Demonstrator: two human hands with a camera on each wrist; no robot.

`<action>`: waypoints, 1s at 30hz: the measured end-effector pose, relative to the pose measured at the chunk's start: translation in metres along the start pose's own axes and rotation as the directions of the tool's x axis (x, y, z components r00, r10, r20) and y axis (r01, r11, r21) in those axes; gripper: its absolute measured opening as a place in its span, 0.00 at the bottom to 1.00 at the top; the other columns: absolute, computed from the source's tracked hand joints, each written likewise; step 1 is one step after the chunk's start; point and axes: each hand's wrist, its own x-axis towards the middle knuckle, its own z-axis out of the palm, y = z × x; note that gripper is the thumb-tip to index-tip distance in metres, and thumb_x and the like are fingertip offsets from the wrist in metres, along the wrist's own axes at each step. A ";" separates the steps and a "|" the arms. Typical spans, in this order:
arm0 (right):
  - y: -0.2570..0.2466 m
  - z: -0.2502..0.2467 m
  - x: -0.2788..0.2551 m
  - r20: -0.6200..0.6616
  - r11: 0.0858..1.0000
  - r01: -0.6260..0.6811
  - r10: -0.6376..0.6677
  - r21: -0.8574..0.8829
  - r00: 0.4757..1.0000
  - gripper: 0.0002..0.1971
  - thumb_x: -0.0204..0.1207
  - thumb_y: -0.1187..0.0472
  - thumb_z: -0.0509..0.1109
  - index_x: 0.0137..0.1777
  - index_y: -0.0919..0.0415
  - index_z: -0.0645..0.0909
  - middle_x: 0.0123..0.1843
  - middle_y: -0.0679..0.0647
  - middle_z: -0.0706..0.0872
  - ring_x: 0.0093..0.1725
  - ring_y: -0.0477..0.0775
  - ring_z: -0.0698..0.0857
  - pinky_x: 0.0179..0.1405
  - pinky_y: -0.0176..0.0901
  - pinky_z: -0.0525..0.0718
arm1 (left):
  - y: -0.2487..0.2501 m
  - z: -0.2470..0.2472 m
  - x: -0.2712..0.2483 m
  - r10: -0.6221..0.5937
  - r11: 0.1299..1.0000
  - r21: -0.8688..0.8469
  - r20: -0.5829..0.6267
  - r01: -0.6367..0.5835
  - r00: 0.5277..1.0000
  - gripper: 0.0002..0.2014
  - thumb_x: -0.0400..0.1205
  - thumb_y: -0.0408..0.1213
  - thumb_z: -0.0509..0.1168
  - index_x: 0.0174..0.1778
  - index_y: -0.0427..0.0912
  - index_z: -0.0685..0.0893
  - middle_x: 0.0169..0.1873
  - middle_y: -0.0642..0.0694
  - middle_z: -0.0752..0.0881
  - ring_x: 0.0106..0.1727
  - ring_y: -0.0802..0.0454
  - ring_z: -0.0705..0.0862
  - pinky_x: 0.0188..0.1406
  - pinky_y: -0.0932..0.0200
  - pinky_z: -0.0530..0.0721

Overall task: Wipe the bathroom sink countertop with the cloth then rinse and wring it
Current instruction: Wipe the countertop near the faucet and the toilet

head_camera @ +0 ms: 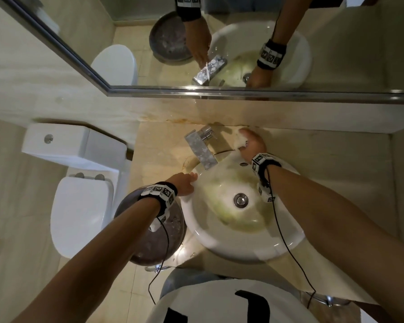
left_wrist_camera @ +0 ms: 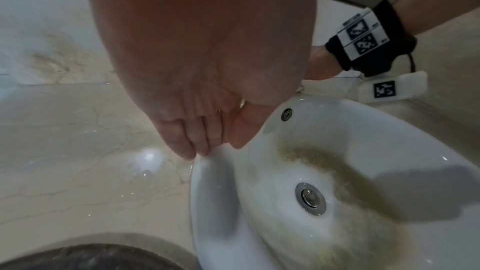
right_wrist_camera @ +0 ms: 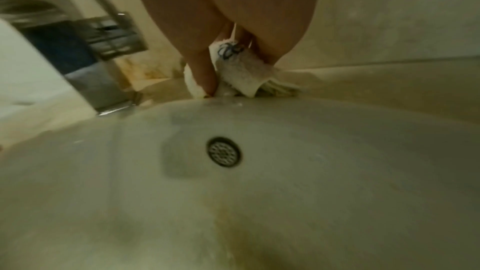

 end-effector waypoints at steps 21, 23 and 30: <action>-0.080 0.046 -0.016 0.171 0.970 -0.165 0.135 0.176 0.976 0.27 0.80 0.65 0.72 0.78 0.58 0.71 0.66 0.60 0.85 0.62 0.62 0.86 0.61 0.49 0.85 | -0.002 -0.002 0.001 0.046 0.999 0.005 0.005 -0.046 0.999 0.32 0.85 0.34 0.56 0.87 0.48 0.59 0.77 0.34 0.73 0.75 0.36 0.75 0.70 0.50 0.75; -0.078 0.042 -0.025 0.192 0.957 -0.197 0.157 0.211 0.969 0.29 0.78 0.63 0.76 0.78 0.60 0.72 0.66 0.57 0.85 0.62 0.59 0.85 0.64 0.48 0.84 | -0.007 0.001 0.002 0.053 0.998 -0.022 0.007 -0.052 0.999 0.32 0.85 0.33 0.56 0.87 0.49 0.58 0.79 0.35 0.71 0.77 0.37 0.73 0.71 0.50 0.73; -0.047 0.027 -0.078 0.080 0.911 -0.225 0.210 0.346 0.974 0.34 0.65 0.66 0.83 0.73 0.55 0.80 0.66 0.53 0.87 0.60 0.54 0.87 0.63 0.53 0.87 | -0.039 0.013 -0.005 0.070 0.981 -0.169 -0.164 -0.098 0.984 0.30 0.86 0.32 0.56 0.86 0.52 0.65 0.81 0.38 0.70 0.80 0.39 0.71 0.78 0.49 0.70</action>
